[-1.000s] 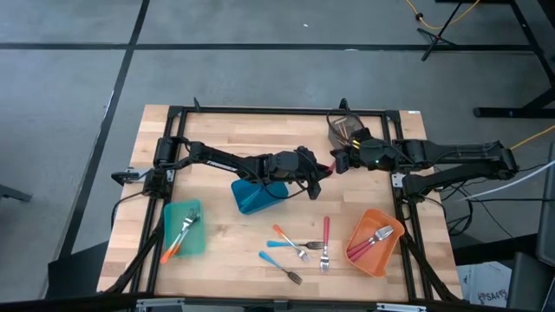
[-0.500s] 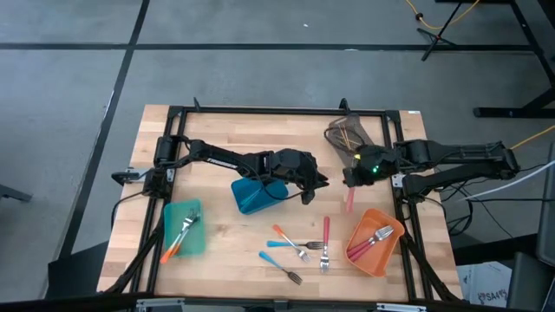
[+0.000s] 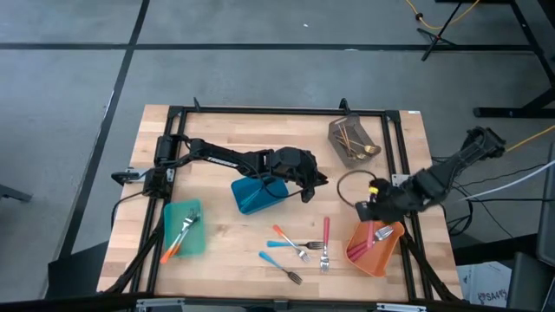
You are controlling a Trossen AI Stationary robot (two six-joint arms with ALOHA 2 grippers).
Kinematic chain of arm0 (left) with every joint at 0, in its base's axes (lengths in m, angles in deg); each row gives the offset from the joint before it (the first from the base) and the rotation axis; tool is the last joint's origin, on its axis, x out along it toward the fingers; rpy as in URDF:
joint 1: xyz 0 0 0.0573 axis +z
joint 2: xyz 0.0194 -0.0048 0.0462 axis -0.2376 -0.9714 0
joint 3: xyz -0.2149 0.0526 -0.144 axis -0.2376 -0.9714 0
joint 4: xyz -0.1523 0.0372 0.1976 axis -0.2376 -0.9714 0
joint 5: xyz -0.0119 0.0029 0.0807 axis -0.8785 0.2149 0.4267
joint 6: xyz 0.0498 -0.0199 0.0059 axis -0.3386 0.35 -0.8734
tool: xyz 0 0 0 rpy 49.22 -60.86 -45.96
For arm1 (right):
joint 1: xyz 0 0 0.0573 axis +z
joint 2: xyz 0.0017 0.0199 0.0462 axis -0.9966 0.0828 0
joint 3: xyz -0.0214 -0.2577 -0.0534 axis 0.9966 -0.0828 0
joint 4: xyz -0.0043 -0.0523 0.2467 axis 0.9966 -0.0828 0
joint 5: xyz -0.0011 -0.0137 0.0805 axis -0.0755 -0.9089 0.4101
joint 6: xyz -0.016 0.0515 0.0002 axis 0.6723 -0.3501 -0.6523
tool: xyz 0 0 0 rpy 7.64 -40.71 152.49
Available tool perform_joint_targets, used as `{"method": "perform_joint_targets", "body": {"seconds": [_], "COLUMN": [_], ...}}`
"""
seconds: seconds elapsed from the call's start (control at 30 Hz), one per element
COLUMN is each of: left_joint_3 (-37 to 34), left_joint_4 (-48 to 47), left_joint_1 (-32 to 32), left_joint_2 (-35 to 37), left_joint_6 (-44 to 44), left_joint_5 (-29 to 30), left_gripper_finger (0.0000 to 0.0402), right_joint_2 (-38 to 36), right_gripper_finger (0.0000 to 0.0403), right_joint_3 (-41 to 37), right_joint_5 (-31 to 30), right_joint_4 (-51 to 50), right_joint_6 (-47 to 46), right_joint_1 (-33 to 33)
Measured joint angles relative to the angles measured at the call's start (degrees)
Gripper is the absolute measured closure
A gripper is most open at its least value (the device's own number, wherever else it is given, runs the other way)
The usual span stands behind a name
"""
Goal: Sort silverware by color (type)
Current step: Put the top pink fork into the orange bin
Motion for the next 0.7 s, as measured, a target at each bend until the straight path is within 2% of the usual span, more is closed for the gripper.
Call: {"method": "perform_joint_targets", "body": {"seconds": [0.17,0.3,0.5,0.7], "left_joint_3": [0.0,0.0,0.0,0.0], "left_joint_4": [0.2,0.2,0.2,0.2], "left_joint_1": [0.0,0.0,0.0,0.0], "left_joint_2": [0.0,0.0,0.0,0.0], "left_joint_6": [0.0,0.0,0.0,0.0], "left_joint_5": [0.0,0.0,0.0,0.0], "left_gripper_finger": [0.0333,0.0333,0.0333,0.0333], "right_joint_2": [3.9,7.8,12.9,16.2], "right_gripper_finger": [0.0389,0.0387,0.0386,0.0385], "right_joint_3": [0.0,0.0,0.0,0.0], "right_joint_5": [-2.2,-2.2,-2.1,-2.1], "right_joint_4": [0.1,0.1,0.2,0.0], "right_joint_6": [-10.2,-15.6,-18.4,-18.3], "right_joint_1": [8.3,12.4,15.1,15.0]}}
